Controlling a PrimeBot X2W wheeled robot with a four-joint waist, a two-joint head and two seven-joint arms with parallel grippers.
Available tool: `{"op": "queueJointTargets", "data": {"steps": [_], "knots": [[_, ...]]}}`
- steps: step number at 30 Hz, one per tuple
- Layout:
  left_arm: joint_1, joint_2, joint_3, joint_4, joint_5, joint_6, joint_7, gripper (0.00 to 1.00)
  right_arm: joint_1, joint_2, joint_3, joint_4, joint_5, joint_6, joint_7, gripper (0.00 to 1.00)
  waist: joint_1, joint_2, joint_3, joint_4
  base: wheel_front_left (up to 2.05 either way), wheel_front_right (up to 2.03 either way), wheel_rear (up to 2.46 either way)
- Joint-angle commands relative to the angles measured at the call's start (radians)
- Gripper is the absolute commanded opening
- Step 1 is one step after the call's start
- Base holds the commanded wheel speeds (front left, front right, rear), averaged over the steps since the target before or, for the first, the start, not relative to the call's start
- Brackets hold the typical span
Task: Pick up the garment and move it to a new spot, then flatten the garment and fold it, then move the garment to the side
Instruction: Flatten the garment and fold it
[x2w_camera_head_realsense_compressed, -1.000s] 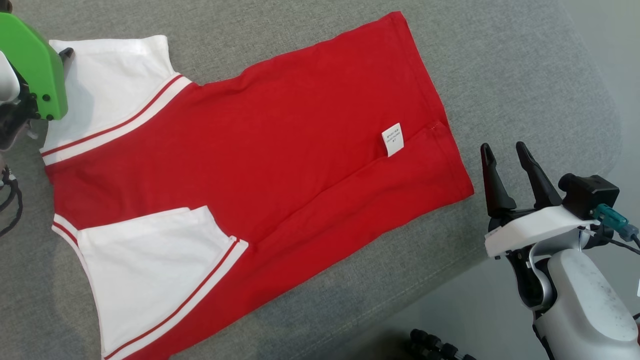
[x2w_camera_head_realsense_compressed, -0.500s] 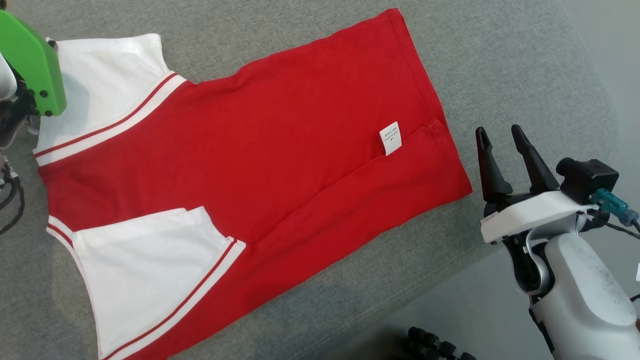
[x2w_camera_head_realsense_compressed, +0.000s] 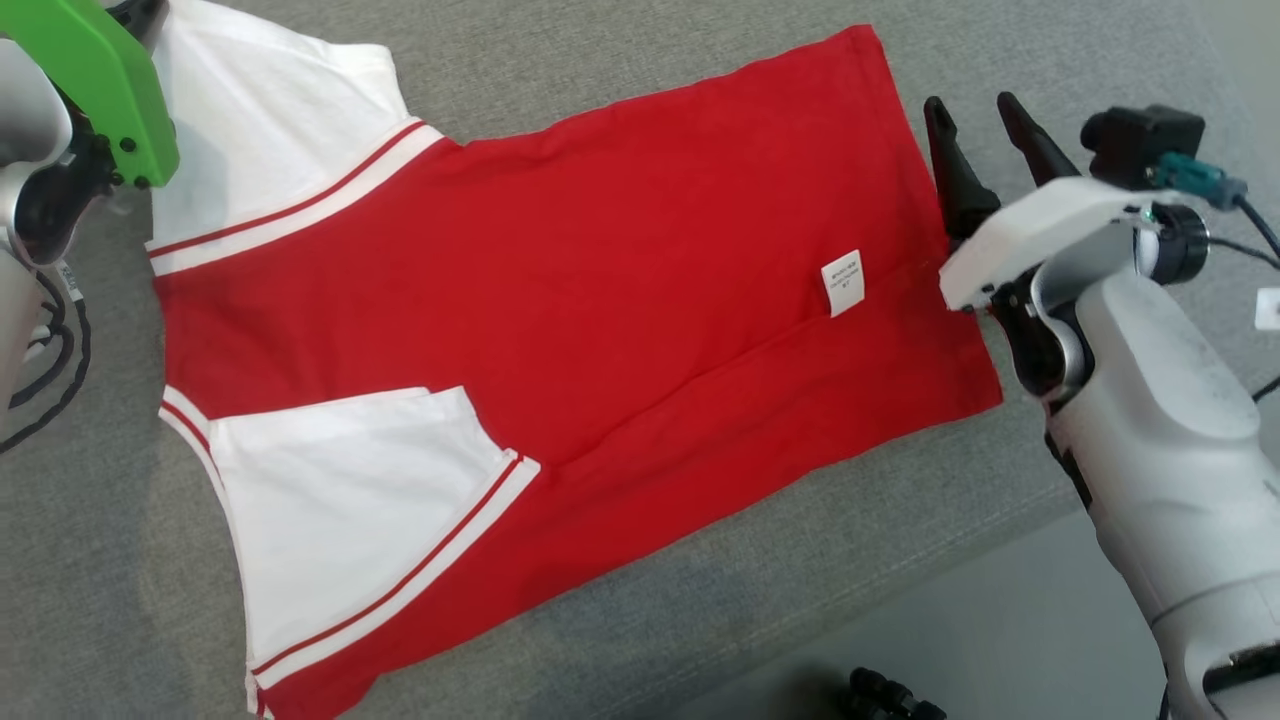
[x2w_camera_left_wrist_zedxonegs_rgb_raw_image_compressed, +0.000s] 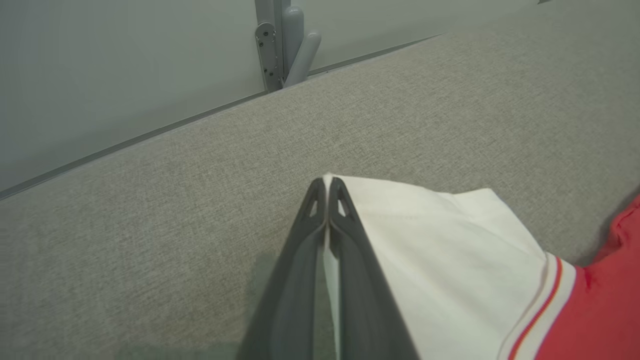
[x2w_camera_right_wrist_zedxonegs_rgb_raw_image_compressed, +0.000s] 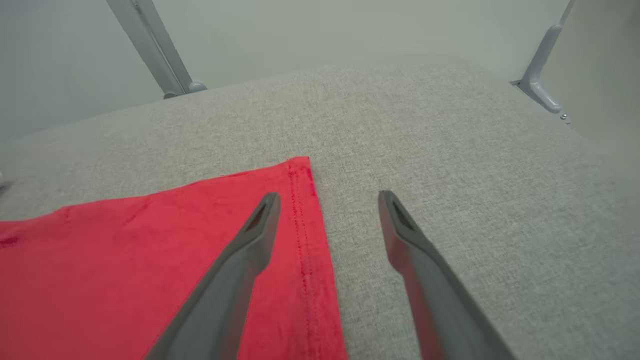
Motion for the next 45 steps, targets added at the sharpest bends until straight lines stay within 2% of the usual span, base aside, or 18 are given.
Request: {"op": "queueJointTargets", "data": {"steps": [1,7,14,23,30,42,45], "knots": [[-0.019,0.006,-0.009,-0.015,-0.01,-0.003,-0.011,0.0,-0.068,0.017,0.003,0.065,-0.013,-0.001,0.042,1.0,-0.0001,0.0,0.009,0.032,0.0,0.0,0.0],[-0.05,0.013,-0.052,-0.064,-0.002,-0.002,-0.02,0.0,-0.237,0.037,-0.01,0.231,0.036,-0.001,0.169,1.0,-0.0001,0.0,0.035,0.079,0.0,0.0,0.0],[-0.079,0.015,-0.081,-0.092,-0.011,-0.002,-0.03,0.0,-0.368,0.033,-0.025,0.391,0.029,-0.001,0.267,1.0,-0.0001,0.0,0.058,0.109,0.0,0.0,0.0],[-0.098,0.023,-0.117,-0.106,-0.034,-0.002,-0.04,0.0,-0.49,0.048,-0.041,0.56,-0.019,-0.001,0.301,1.0,-0.0001,0.0,0.073,0.131,0.0,0.0,0.0],[-0.094,0.024,-0.142,-0.1,-0.048,-0.002,-0.051,0.0,-0.537,0.044,-0.065,0.62,-0.07,-0.001,0.349,1.0,-0.0001,0.0,0.062,0.133,0.0,0.0,0.0],[-0.105,0.007,-0.183,-0.095,-0.082,-0.002,-0.064,0.0,-0.567,0.04,-0.131,0.631,-0.147,-0.001,0.493,1.0,-0.0001,0.0,0.055,0.145,0.0,0.0,0.0],[-0.11,0.003,-0.194,-0.096,-0.087,-0.002,-0.066,0.0,-0.564,0.032,-0.155,0.631,-0.166,-0.001,0.507,0.94,-0.0001,0.0,0.061,0.154,0.0,0.0,0.0]]}}
